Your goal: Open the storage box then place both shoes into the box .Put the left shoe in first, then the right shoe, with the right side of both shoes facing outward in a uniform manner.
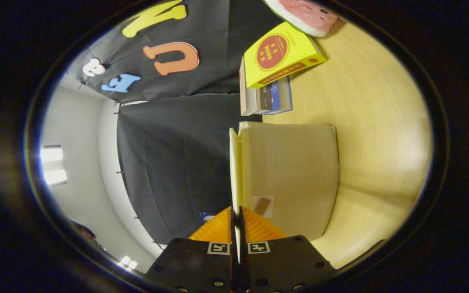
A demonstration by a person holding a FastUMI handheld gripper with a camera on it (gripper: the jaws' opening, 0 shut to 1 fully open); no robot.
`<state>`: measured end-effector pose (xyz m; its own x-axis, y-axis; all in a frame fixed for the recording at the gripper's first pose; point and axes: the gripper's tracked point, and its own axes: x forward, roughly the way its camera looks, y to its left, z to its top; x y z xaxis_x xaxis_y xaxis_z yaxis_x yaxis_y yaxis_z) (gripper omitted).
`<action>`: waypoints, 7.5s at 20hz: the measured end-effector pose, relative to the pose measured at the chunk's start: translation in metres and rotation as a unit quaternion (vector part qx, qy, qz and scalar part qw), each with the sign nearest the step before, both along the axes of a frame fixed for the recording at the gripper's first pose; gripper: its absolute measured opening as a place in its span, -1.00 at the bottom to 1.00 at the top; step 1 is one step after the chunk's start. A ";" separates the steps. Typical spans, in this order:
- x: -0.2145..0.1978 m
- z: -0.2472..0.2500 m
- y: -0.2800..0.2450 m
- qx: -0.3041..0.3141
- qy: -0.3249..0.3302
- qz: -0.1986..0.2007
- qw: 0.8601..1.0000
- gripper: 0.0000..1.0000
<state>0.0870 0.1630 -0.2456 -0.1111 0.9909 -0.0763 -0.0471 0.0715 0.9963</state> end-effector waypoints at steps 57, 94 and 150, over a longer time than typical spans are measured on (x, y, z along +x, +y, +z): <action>-0.034 -0.011 -0.085 -0.425 -0.146 -0.095 0.888 0.91; -0.031 -0.083 -0.179 -0.504 -0.087 -0.086 0.855 -0.99; -0.028 -0.018 0.082 -0.505 -0.249 -0.101 0.820 0.95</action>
